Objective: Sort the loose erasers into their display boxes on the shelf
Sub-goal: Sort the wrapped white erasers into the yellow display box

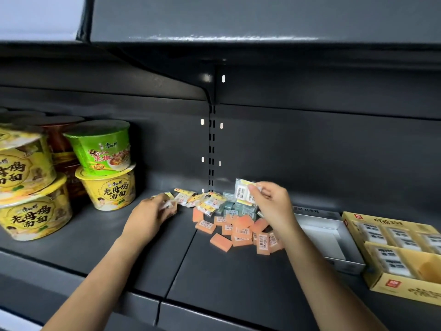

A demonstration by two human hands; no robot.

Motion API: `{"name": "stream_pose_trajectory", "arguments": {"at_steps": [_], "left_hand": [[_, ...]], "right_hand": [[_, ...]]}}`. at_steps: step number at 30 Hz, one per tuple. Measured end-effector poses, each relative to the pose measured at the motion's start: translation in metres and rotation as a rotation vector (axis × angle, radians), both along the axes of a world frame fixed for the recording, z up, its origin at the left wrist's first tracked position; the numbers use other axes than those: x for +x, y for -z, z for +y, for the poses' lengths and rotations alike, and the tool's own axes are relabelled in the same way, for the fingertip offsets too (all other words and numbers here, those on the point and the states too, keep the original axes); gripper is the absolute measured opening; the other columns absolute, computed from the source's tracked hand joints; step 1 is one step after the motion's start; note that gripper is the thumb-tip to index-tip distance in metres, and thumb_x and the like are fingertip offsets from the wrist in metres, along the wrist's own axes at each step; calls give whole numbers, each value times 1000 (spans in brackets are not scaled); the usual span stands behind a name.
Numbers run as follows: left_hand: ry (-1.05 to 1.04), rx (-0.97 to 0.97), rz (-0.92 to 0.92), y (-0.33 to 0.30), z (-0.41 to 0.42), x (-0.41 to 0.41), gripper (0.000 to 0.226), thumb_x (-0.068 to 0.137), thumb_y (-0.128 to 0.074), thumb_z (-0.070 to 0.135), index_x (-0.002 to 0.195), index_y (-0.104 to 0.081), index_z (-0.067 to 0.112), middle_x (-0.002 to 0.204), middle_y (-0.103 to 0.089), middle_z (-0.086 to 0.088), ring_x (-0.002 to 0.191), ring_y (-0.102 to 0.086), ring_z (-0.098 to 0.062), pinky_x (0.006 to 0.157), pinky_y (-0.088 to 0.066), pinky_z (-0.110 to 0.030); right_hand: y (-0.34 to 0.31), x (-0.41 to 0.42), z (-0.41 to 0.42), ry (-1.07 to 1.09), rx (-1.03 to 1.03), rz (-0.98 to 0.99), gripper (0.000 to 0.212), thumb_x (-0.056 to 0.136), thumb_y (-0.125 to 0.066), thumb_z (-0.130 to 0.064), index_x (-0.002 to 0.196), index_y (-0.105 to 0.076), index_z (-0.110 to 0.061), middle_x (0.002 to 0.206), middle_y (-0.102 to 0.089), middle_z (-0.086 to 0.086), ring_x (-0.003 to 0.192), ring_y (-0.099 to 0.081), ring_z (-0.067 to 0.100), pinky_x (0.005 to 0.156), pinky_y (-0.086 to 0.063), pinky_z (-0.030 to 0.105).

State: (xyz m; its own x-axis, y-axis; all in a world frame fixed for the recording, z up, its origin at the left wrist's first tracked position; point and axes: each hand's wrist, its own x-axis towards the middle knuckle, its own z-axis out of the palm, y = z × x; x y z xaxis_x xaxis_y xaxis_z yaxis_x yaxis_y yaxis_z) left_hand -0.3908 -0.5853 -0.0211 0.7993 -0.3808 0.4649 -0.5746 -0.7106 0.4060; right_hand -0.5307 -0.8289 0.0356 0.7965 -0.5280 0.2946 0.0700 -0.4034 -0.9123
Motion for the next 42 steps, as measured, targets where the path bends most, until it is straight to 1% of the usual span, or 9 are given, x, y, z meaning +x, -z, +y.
{"name": "stream_pose_trajectory", "arguments": {"at_steps": [3,8,14,19,26,30,34,38,42], "left_hand": [[-65,-174,0,-12,-7,-10,16,81,-67,23,85,-57,12,70,-65,-10,67,-60,-31,58,-42,-34],[16,-722,368,-38,-59,-40,21,84,-65,12,70,-50,18,69,-59,-1,60,-58,-8,66,-46,-33],[378,-909,715,-63,-164,-117,17,87,-59,3,96,-55,16,50,-57,8,44,-51,-3,44,-45,-16],[601,-794,837,-65,-241,-179,30,86,-55,-5,111,-57,13,74,-62,-3,54,-58,-4,46,-49,-18],[687,-558,757,-55,-319,-230,18,81,-69,7,78,-55,19,67,-56,-12,57,-52,-12,55,-43,-22],[672,-436,753,-48,-337,-245,17,81,-70,15,74,-55,17,67,-58,-12,62,-54,-17,56,-39,-25],[669,-276,665,-48,-343,-250,21,80,-71,20,68,-54,19,63,-58,-4,52,-51,-15,50,-39,-23],[626,-107,596,-47,-345,-255,22,77,-72,29,64,-56,25,64,-65,7,62,-60,-15,65,-49,-33],[580,52,470,-47,-350,-260,21,79,-69,32,64,-56,27,69,-68,10,79,-63,-11,93,-43,-38]], "right_hand": [[-11,-21,-20,29,179,-15,13,91,-61,-23,81,-66,-16,79,-72,0,74,-68,16,66,-52,31],[-24,-66,-73,116,252,-78,9,88,-63,-15,81,-67,-16,70,-71,-5,65,-62,8,59,-44,23],[-40,-134,-131,176,288,-85,6,89,-62,-13,92,-67,-16,70,-72,-4,58,-66,3,51,-48,15],[-40,-184,-176,195,224,-2,21,89,-61,-9,108,-63,-18,85,-74,6,70,-68,15,56,-51,24],[-18,-246,-227,315,-89,164,37,88,-61,-11,120,-59,-30,80,-67,1,73,-66,15,73,-53,33],[-9,-265,-237,320,-260,246,36,86,-58,-12,112,-57,-36,84,-61,0,80,-61,11,65,-43,19],[-6,-270,-240,302,-306,299,23,84,-61,-15,99,-57,-32,79,-66,-4,74,-63,7,65,-52,24],[-3,-270,-239,277,-331,323,13,84,-67,-24,92,-57,-28,73,-67,-8,67,-63,2,58,-47,17],[-4,-269,-241,240,-349,373,13,84,-67,-27,91,-56,-27,73,-65,-10,68,-60,-3,53,-36,10]]}}
